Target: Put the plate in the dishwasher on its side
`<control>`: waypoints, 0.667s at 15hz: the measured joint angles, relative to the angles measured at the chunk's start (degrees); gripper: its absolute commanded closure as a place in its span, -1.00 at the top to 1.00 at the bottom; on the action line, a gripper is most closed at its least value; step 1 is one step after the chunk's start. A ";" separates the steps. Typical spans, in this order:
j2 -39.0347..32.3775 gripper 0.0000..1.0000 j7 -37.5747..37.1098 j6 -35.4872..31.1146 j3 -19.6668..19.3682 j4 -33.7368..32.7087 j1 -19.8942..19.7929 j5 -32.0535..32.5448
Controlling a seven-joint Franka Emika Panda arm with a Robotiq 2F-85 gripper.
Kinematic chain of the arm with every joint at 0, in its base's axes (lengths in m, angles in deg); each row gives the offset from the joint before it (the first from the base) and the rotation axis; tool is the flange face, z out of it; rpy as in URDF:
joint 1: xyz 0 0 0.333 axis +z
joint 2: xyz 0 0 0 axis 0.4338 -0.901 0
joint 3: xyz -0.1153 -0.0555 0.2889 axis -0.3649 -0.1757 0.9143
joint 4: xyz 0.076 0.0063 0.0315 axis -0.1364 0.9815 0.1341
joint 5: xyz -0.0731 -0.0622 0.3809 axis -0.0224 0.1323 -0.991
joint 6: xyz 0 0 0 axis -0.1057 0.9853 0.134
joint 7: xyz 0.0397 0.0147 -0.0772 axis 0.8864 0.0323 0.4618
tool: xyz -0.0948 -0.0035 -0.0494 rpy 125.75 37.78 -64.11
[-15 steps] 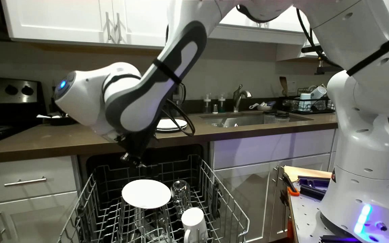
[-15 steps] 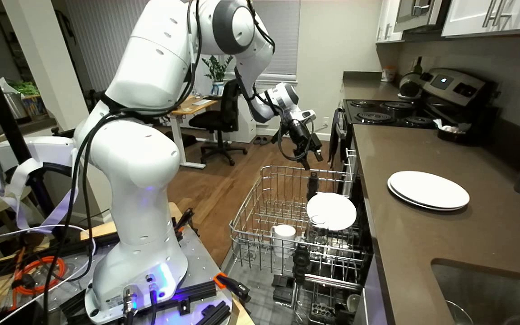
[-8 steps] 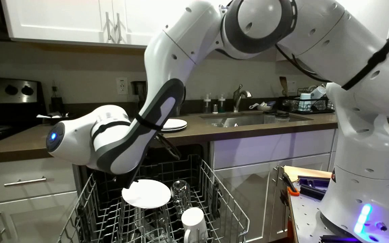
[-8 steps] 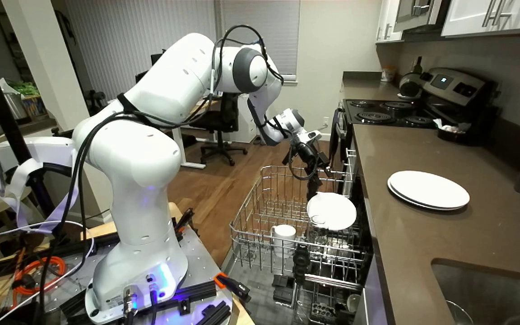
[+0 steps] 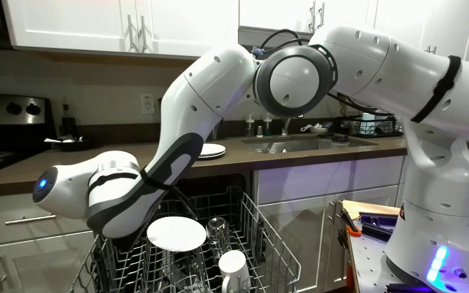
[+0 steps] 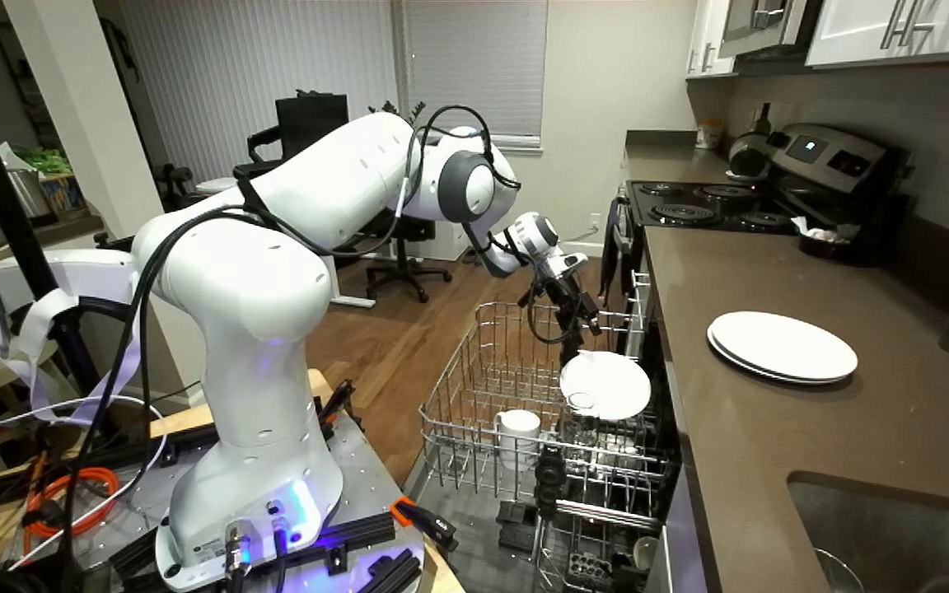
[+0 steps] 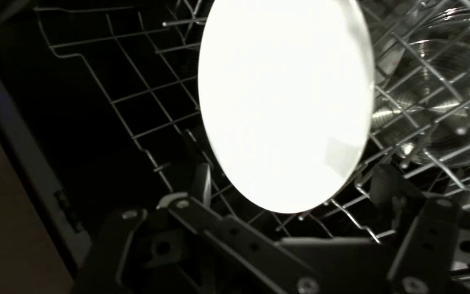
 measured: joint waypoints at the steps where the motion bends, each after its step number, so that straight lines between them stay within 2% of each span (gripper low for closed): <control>1: -1.58 1.00 0.90 0.12 0.08 -2.23 0.19 -1.41; 4: -5.96 1.00 4.03 1.69 -0.36 -7.85 1.32 -4.16; 7: -9.87 1.00 7.94 6.67 -2.12 -11.78 3.43 -4.50; 8: -11.03 0.75 9.15 8.39 -2.89 -12.82 4.17 -4.50; 9: -12.06 0.68 10.26 9.83 -3.60 -13.79 4.74 -4.50; 10: -13.14 0.33 11.56 11.16 -4.26 -14.88 5.20 -4.50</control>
